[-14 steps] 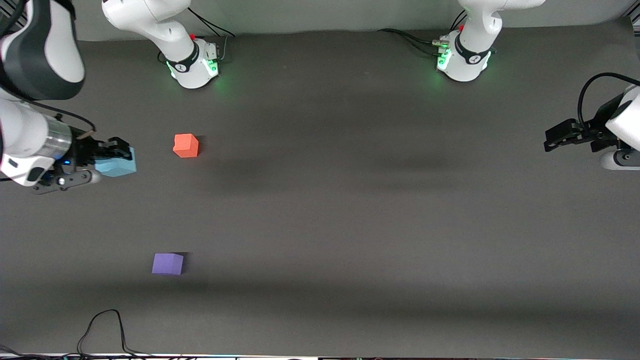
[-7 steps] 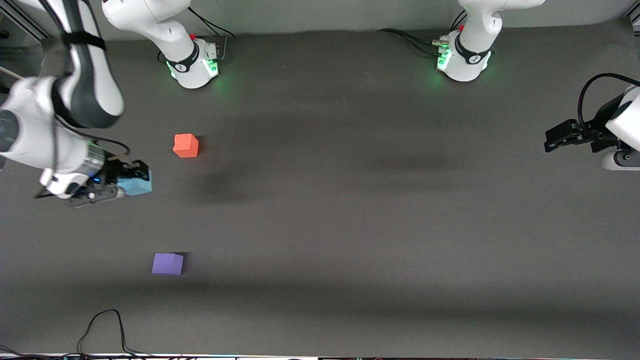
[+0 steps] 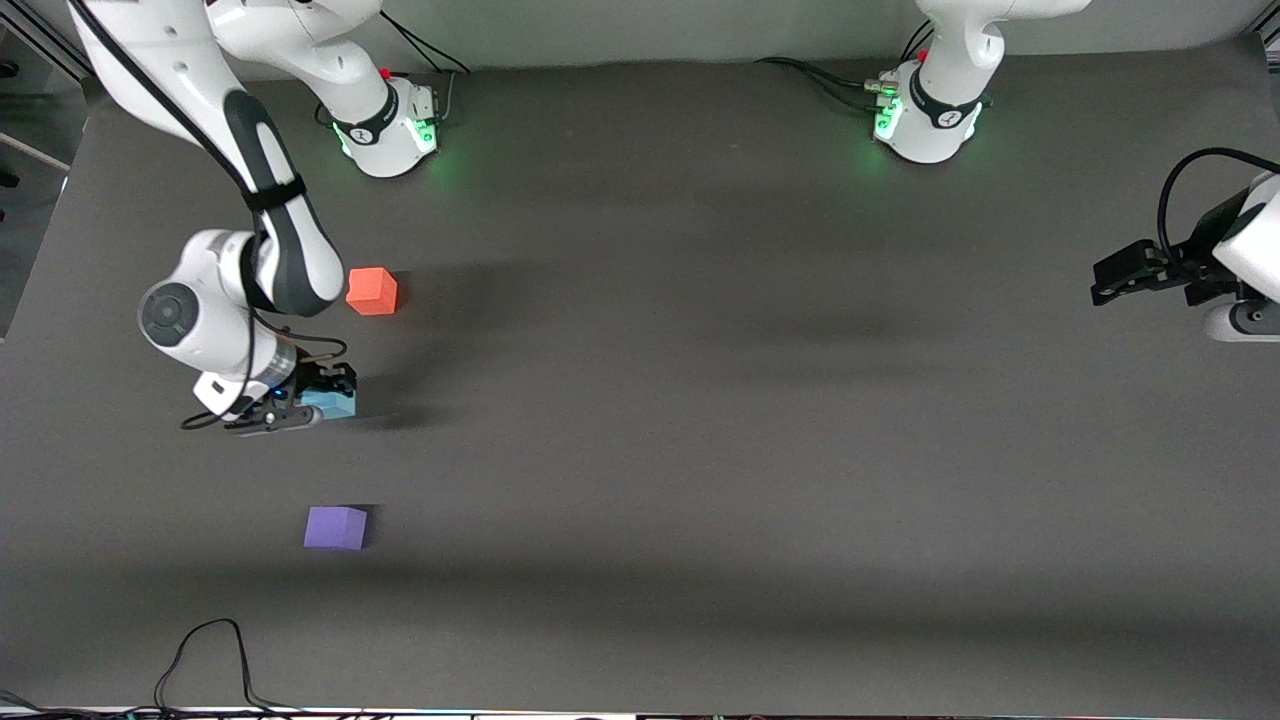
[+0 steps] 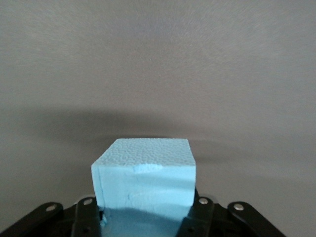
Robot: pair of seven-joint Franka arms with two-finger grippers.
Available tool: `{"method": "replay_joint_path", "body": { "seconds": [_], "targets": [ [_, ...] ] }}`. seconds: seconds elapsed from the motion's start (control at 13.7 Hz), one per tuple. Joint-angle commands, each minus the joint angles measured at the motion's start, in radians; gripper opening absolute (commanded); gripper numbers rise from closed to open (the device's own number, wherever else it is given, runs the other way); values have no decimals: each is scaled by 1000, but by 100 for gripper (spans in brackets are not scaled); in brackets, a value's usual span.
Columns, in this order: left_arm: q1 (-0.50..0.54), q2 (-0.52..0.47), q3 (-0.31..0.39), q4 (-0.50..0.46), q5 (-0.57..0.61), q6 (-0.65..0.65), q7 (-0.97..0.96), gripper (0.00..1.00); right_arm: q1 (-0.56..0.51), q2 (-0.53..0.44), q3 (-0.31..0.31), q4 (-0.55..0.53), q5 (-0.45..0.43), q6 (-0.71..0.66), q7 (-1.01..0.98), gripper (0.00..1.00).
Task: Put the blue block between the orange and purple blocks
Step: 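Lower the cube between the orange and purple cubes, open the right gripper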
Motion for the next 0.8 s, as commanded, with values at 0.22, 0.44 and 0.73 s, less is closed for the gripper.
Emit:
{"method": "replay_joint_path", "body": {
  "seconds": [0.22, 0.44, 0.73],
  "targets": [
    [-10, -8, 7, -15, 15, 21, -7, 100, 38, 115, -7, 26, 447, 37, -354, 45],
    [-10, -8, 7, -17, 15, 23, -7, 100, 41, 107, -9, 31, 447, 34, -342, 100],
    [-10, -8, 7, -18, 14, 26, -7, 100, 44, 66, -16, 32, 392, 23, -333, 100]
  ]
}}
